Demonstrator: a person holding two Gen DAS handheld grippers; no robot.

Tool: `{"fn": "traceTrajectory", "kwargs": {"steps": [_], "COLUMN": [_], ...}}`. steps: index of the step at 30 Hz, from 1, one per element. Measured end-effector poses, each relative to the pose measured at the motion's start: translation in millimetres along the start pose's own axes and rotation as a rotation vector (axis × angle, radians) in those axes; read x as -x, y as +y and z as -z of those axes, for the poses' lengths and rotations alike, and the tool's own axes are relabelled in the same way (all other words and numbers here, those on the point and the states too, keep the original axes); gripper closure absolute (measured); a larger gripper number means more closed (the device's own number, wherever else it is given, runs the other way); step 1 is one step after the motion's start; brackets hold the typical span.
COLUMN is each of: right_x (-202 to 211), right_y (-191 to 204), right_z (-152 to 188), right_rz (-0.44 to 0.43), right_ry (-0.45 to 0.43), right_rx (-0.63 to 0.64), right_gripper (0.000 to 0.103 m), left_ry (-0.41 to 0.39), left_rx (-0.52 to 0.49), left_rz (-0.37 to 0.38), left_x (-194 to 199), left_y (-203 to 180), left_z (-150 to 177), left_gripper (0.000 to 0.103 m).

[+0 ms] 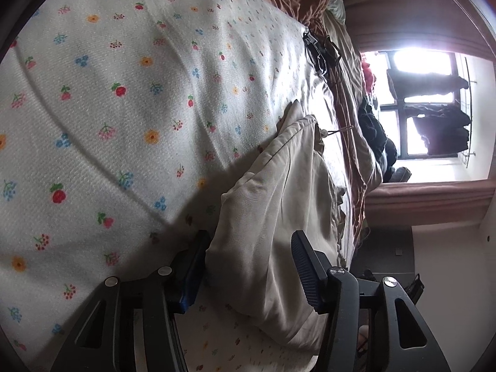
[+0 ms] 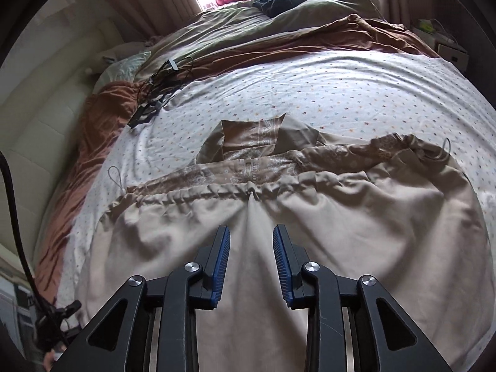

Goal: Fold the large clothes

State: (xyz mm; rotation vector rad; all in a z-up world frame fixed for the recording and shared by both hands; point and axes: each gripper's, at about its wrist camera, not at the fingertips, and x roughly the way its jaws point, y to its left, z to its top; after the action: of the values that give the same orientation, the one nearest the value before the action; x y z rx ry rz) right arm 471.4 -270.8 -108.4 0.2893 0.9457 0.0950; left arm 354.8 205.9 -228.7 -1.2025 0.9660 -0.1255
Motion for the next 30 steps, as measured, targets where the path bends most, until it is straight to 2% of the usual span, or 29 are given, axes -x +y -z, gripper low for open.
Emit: {"fn": "traceTrajectory", "kwargs": {"steps": [5, 11, 13, 15, 18, 22, 30], "right_x": [21.8, 22.6, 17.6, 9.1, -7.5, -22.7, -42.6], "right_y": [-1.9, 10.1, 17.6, 21.2, 23.9, 24.6, 28.9], "right_z": [40.9, 100.3, 117.7, 131.0, 147.4, 152.0, 130.7], "right_rz": [-0.019, -0.038, -0.025, -0.012, -0.001, 0.035, 0.087], "right_ry": [0.026, 0.102, 0.125, 0.153, 0.195, 0.206, 0.192], "right_rx": [-0.025, -0.028, 0.001, 0.013, 0.018, 0.037, 0.066], "right_gripper": [0.074, 0.074, 0.074, 0.074, 0.074, 0.073, 0.073], "left_ry": [0.021, 0.024, 0.02, 0.014, 0.008, -0.003, -0.028], "left_rx": [0.003, -0.001, -0.002, 0.001, 0.008, -0.006, -0.019], "left_rz": [-0.004, -0.009, -0.004, -0.004, 0.009, 0.023, 0.024], "left_x": [-7.6, -10.0, -8.7, -5.4, -0.8, 4.5, 8.0], "left_y": [-2.1, -7.4, -7.2, -3.7, 0.3, -3.1, -13.2], "left_z": [-5.9, -9.8, -10.5, -9.8, -10.1, -9.6, -6.2], "left_gripper": [0.047, 0.047, 0.051, 0.061, 0.069, 0.076, 0.084]}}
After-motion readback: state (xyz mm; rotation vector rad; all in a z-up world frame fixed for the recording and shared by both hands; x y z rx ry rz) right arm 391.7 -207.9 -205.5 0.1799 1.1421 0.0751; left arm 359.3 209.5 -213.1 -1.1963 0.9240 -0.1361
